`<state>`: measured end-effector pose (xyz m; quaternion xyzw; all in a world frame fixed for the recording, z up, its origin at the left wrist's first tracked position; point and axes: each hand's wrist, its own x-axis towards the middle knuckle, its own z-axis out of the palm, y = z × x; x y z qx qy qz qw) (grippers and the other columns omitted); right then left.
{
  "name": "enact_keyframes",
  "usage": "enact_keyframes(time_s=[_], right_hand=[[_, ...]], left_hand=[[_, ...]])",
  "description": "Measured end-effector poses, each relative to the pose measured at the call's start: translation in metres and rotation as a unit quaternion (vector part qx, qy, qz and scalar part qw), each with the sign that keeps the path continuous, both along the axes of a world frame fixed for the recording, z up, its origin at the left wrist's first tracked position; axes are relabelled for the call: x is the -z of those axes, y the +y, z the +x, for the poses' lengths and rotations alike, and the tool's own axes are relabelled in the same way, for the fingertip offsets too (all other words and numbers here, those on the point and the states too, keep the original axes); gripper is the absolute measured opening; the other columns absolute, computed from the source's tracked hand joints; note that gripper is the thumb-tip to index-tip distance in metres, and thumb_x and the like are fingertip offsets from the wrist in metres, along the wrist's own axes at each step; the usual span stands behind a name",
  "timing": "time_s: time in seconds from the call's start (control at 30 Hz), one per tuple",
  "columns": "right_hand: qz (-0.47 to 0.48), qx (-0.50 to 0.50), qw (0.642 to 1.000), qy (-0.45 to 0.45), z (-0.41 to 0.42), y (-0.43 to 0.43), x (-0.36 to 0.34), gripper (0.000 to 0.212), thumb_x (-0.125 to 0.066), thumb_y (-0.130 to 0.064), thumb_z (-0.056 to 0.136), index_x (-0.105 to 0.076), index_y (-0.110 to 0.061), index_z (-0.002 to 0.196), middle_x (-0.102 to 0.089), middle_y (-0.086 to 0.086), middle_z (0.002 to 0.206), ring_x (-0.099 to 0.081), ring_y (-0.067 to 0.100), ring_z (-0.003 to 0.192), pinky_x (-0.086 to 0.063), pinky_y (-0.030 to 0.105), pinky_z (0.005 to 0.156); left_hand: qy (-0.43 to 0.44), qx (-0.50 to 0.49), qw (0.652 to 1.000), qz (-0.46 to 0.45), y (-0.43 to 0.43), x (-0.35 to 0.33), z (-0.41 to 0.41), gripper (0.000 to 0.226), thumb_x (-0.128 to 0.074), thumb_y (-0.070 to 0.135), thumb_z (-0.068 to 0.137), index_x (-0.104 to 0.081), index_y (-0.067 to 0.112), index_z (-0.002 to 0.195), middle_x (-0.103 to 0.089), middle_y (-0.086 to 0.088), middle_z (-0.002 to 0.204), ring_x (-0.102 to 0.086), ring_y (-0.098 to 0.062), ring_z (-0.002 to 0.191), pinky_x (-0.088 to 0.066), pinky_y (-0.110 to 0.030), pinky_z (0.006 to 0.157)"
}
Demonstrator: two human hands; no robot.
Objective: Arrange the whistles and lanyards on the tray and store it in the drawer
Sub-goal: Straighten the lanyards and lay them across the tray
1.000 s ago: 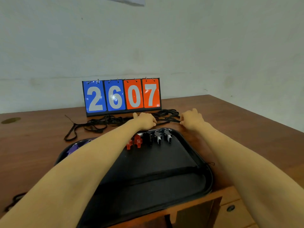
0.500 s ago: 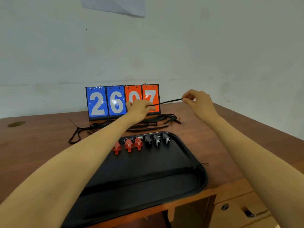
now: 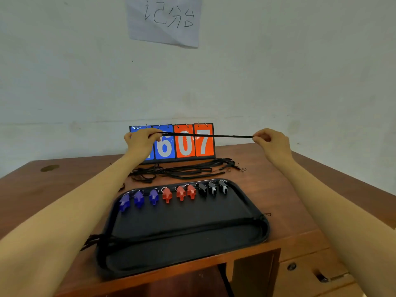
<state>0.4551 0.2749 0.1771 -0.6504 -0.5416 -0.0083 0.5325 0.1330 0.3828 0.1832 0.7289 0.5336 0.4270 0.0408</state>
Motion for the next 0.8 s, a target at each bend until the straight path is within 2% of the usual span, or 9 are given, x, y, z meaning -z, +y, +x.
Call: enact_keyframes(time_s=[0.1, 0.17, 0.3, 0.37, 0.47, 0.57, 0.63, 0.7, 0.8], right_hand=[[-0.016, 0.001, 1.000, -0.001, -0.008, -0.016, -0.001, 0.013, -0.060, -0.023, 0.089, -0.069, -0.017, 0.095, -0.065, -0.001, 0.091, -0.058, 0.014, 0.089, -0.044, 0.028, 0.076], [-0.041, -0.002, 0.999, -0.011, -0.016, -0.030, 0.002, 0.014, -0.060, -0.024, 0.089, -0.070, -0.016, 0.096, -0.065, -0.001, 0.091, -0.057, 0.014, 0.090, -0.047, 0.032, 0.081], [-0.092, -0.018, 0.995, -0.027, -0.031, -0.059, 0.015, 0.019, -0.061, -0.022, 0.089, -0.071, -0.013, 0.102, -0.070, 0.002, 0.100, -0.058, 0.013, 0.096, -0.043, 0.027, 0.089], [-0.132, -0.028, 0.990, -0.035, -0.037, -0.073, 0.023, 0.020, -0.058, -0.018, 0.091, -0.070, -0.013, 0.106, -0.071, 0.005, 0.106, -0.059, 0.017, 0.107, -0.040, 0.027, 0.092], [-0.185, -0.036, 0.980, -0.061, -0.041, -0.092, 0.034, 0.020, -0.056, -0.016, 0.092, -0.070, -0.013, 0.106, -0.070, 0.006, 0.108, -0.058, 0.019, 0.111, -0.041, 0.029, 0.092], [-0.205, -0.027, 0.976, -0.062, -0.041, -0.109, 0.043, 0.014, -0.062, -0.019, 0.088, -0.069, -0.013, 0.099, -0.070, 0.006, 0.105, -0.060, 0.019, 0.103, -0.042, 0.029, 0.085], [-0.222, -0.032, 0.972, -0.076, -0.041, -0.117, 0.046, 0.013, -0.064, -0.020, 0.086, -0.070, -0.013, 0.096, -0.071, 0.006, 0.101, -0.059, 0.015, 0.093, -0.042, 0.027, 0.082], [-0.245, -0.044, 0.963, -0.105, -0.043, -0.122, 0.050, 0.013, -0.066, -0.021, 0.085, -0.071, -0.014, 0.094, -0.070, 0.004, 0.101, -0.057, 0.013, 0.090, -0.044, 0.028, 0.086], [-0.270, -0.040, 0.952, -0.139, -0.048, -0.126, 0.056, 0.005, -0.066, -0.024, 0.085, -0.069, -0.022, 0.088, -0.070, 0.002, 0.103, -0.060, 0.017, 0.097, -0.047, 0.037, 0.095]], left_hand=[[0.000, 0.010, 1.000, -0.014, -0.024, 0.000, -0.022, 0.028, -0.040, 0.029, 0.098, -0.066, 0.019, 0.096, -0.061, 0.009, 0.073, -0.050, -0.016, 0.081, -0.025, -0.035, 0.088], [0.007, 0.023, 0.999, -0.032, -0.043, 0.007, -0.037, 0.022, -0.042, 0.032, 0.097, -0.061, 0.025, 0.089, -0.059, 0.010, 0.068, -0.051, -0.016, 0.079, -0.025, -0.033, 0.086], [-0.034, 0.043, 0.994, -0.091, -0.074, 0.031, -0.065, 0.018, -0.055, 0.041, 0.089, -0.057, 0.024, 0.093, -0.069, 0.007, 0.076, -0.059, -0.013, 0.083, -0.036, -0.038, 0.092], [0.006, 0.038, 0.993, -0.110, -0.088, 0.043, -0.077, 0.019, -0.057, 0.044, 0.087, -0.058, 0.026, 0.090, -0.067, 0.013, 0.077, -0.060, -0.011, 0.089, -0.037, -0.041, 0.099], [0.074, 0.051, 0.988, -0.129, -0.109, 0.056, -0.094, 0.010, -0.056, 0.045, 0.086, -0.059, 0.035, 0.087, -0.065, 0.015, 0.088, -0.059, -0.013, 0.101, -0.037, -0.045, 0.102], [0.117, 0.040, 0.981, -0.152, -0.128, 0.066, -0.112, 0.011, -0.051, 0.050, 0.088, -0.059, 0.042, 0.091, -0.067, 0.013, 0.094, -0.058, -0.017, 0.105, -0.036, -0.046, 0.102], [0.124, 0.021, 0.977, -0.171, -0.138, 0.073, -0.120, 0.022, -0.049, 0.053, 0.088, -0.063, 0.041, 0.101, -0.068, 0.009, 0.110, -0.055, -0.021, 0.113, -0.034, -0.043, 0.103], [0.158, -0.006, 0.970, -0.184, -0.147, 0.078, -0.122, 0.031, -0.045, 0.052, 0.091, -0.063, 0.038, 0.112, -0.063, 0.007, 0.123, -0.050, -0.023, 0.120, -0.028, -0.039, 0.102], [0.206, -0.008, 0.961, -0.182, -0.156, 0.085, -0.121, 0.031, -0.040, 0.049, 0.094, -0.062, 0.040, 0.114, -0.062, 0.009, 0.121, -0.048, -0.021, 0.120, -0.023, -0.039, 0.099]])
